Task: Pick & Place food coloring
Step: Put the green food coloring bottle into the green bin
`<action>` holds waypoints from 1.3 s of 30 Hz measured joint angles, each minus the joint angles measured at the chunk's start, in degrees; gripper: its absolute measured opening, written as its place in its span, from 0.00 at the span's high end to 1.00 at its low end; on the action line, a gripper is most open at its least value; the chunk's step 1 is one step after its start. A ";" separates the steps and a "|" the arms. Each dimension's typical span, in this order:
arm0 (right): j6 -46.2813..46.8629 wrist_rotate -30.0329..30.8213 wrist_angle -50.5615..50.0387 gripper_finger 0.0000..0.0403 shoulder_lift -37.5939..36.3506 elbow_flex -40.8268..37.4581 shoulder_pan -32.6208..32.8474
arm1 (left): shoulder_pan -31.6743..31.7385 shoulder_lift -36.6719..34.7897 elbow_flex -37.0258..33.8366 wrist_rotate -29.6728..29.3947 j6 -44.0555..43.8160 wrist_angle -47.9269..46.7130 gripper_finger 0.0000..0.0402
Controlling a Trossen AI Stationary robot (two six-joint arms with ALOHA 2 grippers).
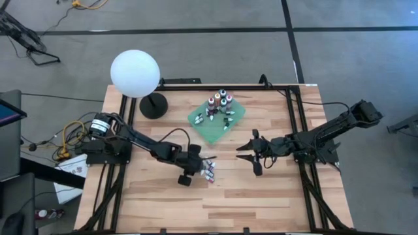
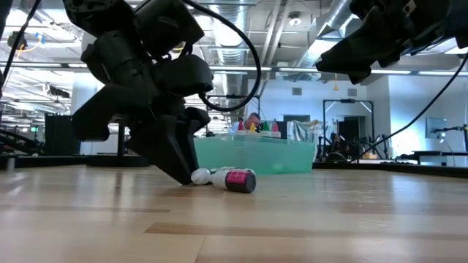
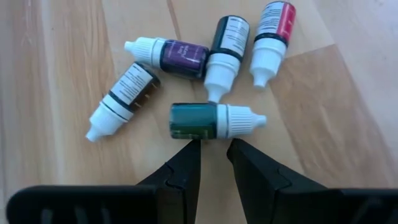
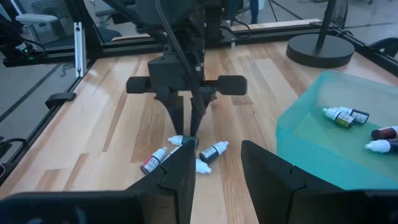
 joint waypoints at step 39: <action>0.46 0.00 -0.83 0.70 0.00 0.00 0.01 | -2.11 -2.60 3.21 -7.12 10.54 0.77 0.78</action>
